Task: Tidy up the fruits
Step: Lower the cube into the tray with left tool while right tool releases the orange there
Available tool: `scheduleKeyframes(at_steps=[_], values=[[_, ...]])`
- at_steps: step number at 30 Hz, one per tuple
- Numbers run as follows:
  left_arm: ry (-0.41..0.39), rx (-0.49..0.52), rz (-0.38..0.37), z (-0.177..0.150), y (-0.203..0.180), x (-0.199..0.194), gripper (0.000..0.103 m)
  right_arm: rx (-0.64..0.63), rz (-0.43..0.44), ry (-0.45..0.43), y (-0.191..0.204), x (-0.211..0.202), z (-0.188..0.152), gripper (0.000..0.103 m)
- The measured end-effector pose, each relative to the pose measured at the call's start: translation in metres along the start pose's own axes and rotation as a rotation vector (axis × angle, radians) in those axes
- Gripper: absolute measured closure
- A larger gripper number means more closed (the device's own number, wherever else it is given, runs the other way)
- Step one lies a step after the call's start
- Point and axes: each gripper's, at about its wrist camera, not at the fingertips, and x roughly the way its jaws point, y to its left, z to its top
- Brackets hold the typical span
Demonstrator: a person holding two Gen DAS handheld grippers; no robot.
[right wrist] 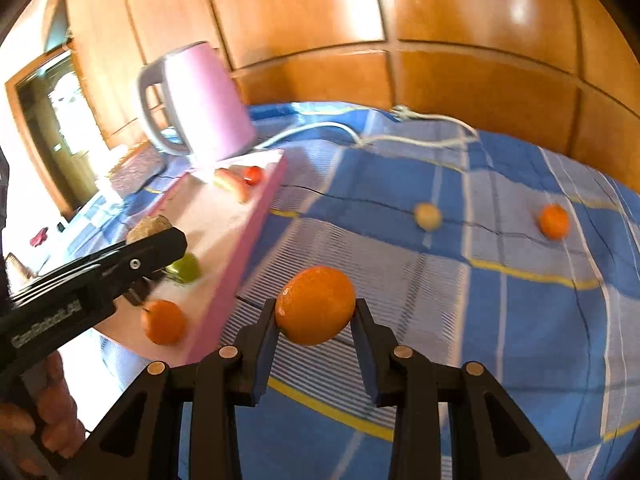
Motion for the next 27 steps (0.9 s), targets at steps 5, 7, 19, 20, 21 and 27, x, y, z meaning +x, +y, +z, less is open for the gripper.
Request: scheduleKeyframes(at_steps=[5,7,19,20,21,27], values=[[-0.013,-0.075,0.046,0.013,0.038,0.001,0.068,-0.056,0.06,0.004,0.025,0.009,0.016,0.066],[-0.02,-0.089,0.06,0.017,0.048,0.002,0.068,-0.079,0.079,0.007,0.034,0.013,0.021,0.066],[-0.016,-0.126,0.104,0.029,0.086,0.015,0.068,-0.119,0.116,0.058,0.071,0.058,0.05,0.066],[-0.015,-0.127,0.11,0.029,0.087,0.016,0.068,-0.118,0.12,0.061,0.073,0.06,0.052,0.066],[-0.014,-0.132,0.117,0.029,0.089,0.017,0.068,-0.12,0.122,0.063,0.075,0.063,0.055,0.066],[-0.015,-0.154,0.148,0.028,0.094,0.017,0.067,-0.089,0.115,0.084,0.08,0.077,0.063,0.065]])
